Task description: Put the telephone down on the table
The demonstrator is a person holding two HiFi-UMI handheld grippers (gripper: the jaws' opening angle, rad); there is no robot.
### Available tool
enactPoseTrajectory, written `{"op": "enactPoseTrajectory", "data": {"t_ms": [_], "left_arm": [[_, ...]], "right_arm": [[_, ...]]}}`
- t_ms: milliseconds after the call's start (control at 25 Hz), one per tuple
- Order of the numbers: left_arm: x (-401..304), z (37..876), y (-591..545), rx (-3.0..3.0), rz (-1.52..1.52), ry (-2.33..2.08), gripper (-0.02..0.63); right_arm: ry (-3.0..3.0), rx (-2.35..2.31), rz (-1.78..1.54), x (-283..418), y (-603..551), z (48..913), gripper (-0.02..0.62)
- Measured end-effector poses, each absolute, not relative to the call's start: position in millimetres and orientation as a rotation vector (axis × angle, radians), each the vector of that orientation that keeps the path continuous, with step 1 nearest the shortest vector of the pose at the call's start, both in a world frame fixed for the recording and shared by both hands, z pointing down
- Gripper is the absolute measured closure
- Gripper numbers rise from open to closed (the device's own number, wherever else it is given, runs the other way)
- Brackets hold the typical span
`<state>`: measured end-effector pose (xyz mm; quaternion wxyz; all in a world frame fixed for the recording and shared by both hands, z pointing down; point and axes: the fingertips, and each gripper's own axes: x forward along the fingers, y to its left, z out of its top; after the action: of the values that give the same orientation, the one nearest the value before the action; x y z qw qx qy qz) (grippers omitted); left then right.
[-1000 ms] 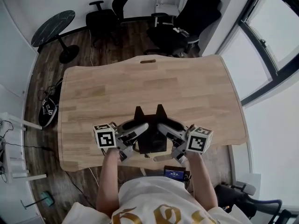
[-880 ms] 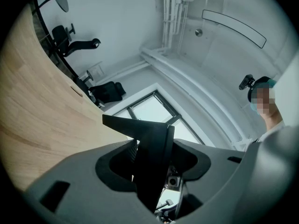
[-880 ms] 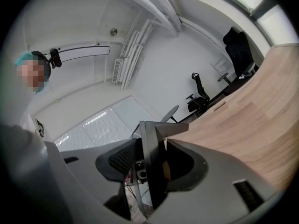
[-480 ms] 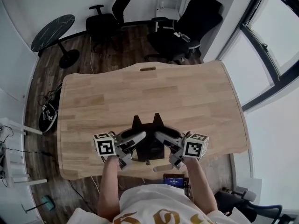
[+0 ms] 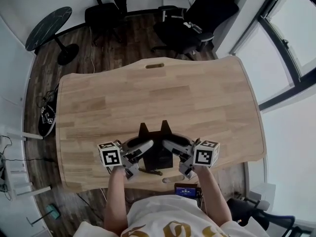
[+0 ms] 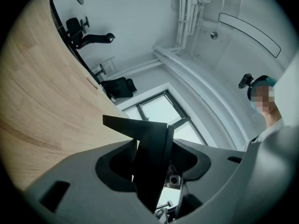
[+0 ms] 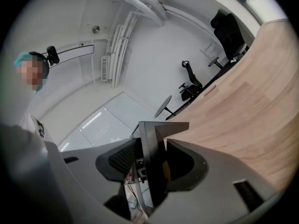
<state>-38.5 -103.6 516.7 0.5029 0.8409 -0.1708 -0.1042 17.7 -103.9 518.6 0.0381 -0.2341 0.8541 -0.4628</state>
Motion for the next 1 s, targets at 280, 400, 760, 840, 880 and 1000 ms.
{"op": "enactPoseTrajectory", "data": {"t_ms": [280, 400, 760, 840, 880, 1000], "left_arm": [[-39, 543, -123, 1.996, -0.233, -0.407, 0.403], [-39, 554, -132, 1.985, -0.232, -0.408, 0.403], [-37, 584, -153, 1.932, -0.215, -0.410, 0.402], [-35, 591, -158, 1.924, -0.210, -0.411, 0.401], [-35, 594, -160, 1.919, -0.207, -0.413, 0.400], [-35, 604, -163, 1.906, -0.206, -0.418, 0.400]], "right_arm": [[2.602, -0.714, -1.507, 17, -123, 545, 0.402], [2.597, -0.712, -1.531, 16, -132, 555, 0.402], [2.600, -0.698, -1.603, 18, -152, 586, 0.402], [2.596, -0.696, -1.616, 19, -157, 592, 0.402], [2.594, -0.694, -1.625, 20, -159, 596, 0.402], [2.597, -0.684, -1.651, 19, -163, 604, 0.402]]}}
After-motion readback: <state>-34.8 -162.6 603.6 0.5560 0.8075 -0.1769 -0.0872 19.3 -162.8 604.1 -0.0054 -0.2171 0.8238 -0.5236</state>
